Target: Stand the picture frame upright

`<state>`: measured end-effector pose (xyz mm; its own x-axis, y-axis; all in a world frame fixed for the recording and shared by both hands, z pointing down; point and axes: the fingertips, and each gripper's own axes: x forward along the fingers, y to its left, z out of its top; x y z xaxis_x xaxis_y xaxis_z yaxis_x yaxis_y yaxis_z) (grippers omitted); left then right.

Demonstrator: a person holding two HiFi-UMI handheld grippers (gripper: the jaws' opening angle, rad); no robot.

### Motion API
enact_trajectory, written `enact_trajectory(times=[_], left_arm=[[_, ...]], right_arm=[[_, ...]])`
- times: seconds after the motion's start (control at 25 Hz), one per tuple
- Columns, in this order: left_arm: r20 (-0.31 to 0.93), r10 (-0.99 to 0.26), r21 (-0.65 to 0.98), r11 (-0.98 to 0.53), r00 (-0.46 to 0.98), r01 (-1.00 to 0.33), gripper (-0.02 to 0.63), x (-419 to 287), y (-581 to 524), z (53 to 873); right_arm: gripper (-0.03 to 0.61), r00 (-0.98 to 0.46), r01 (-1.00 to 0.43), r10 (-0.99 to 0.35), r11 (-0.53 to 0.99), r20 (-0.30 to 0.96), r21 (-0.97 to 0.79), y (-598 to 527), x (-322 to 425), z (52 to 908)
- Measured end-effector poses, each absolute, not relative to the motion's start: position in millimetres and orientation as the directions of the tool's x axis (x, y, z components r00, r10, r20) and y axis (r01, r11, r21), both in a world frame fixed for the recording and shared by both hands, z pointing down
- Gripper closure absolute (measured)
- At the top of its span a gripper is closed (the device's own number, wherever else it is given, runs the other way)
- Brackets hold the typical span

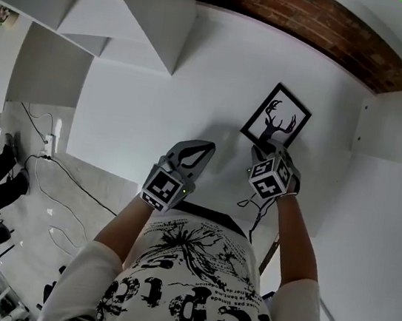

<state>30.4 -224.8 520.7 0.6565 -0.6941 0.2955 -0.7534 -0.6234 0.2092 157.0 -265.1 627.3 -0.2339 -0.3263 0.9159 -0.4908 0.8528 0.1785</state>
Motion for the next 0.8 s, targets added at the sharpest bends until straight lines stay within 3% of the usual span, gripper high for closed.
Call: enact_trajectory(times=[0.2,0.8], left_arm=[[0.280,-0.670,0.202,-0.659,0.688,-0.724,0.600,29.6,-223.6,514.5],[0.278,-0.610,0.198,-0.719,0.742,-0.666,0.598,30.7,-206.6,508.9]], right_arm=[[0.497,-0.181,-0.440,-0.298,0.877,0.937,0.194,-265.4,157.1,635.6],[0.503,-0.181,-0.431,-0.284,0.883,0.942,0.184,-245.6,148.9,633.2]])
